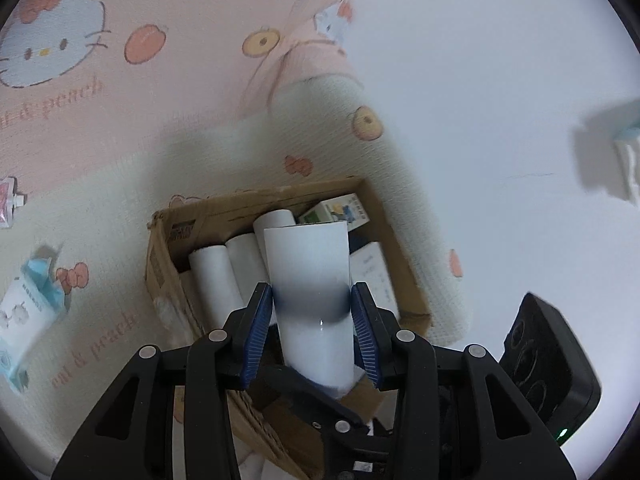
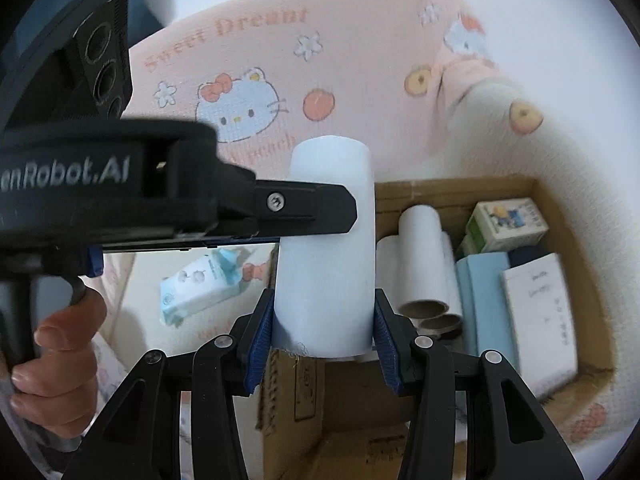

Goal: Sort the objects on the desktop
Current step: 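Lower the roll beside the other rolls in the box and open both grippers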

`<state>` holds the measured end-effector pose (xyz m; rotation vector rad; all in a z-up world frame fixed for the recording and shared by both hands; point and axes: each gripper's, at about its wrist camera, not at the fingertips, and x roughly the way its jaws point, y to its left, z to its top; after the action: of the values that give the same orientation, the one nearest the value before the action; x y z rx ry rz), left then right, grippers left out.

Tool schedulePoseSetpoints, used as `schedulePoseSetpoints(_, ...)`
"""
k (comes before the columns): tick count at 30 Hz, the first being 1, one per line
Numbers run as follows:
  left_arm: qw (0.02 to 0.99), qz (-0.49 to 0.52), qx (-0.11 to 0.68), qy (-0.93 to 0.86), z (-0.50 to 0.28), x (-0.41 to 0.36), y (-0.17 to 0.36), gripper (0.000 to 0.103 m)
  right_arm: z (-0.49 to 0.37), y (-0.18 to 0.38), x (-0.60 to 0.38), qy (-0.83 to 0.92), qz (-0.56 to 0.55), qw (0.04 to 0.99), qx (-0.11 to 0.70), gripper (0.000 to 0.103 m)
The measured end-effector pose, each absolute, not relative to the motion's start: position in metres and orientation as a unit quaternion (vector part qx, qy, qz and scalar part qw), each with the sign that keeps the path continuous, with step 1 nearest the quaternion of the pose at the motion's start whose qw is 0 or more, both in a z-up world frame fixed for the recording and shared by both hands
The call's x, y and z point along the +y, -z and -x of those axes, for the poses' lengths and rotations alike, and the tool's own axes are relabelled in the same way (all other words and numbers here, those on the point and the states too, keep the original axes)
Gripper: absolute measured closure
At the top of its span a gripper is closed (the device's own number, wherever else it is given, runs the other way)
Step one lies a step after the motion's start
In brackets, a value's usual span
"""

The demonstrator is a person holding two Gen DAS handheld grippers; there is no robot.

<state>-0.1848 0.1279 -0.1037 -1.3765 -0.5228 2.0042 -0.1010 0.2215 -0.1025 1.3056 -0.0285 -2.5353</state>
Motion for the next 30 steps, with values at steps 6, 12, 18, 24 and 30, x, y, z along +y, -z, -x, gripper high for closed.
schedulePoseSetpoints(6,0.295,0.556,-0.159,-0.761,0.212,0.153,0.116,0.058,0.14,0.119,0.237,0.85,-0.501,0.159,-0.033,0.059)
schedulePoseSetpoints(12,0.283,0.593,-0.16,-0.737,0.229,0.162,0.133,0.058,0.162,0.136,0.242,0.824,-0.543,0.16,-0.032,0.059)
schedulePoseSetpoints(18,0.273,0.605,-0.172,-0.728,0.233,0.157,0.145,0.058,0.168,0.148,0.241,0.805,-0.57,0.157,-0.047,0.059)
schedulePoseSetpoints(24,0.273,0.605,-0.155,-0.732,0.233,0.162,0.146,0.058,0.168,0.153,0.234,0.803,-0.576,0.147,-0.039,0.059)
schedulePoseSetpoints(30,0.279,0.621,-0.181,-0.71,0.238,0.162,0.151,0.058,0.163,0.149,0.239,0.799,-0.581,0.144,-0.052,0.059)
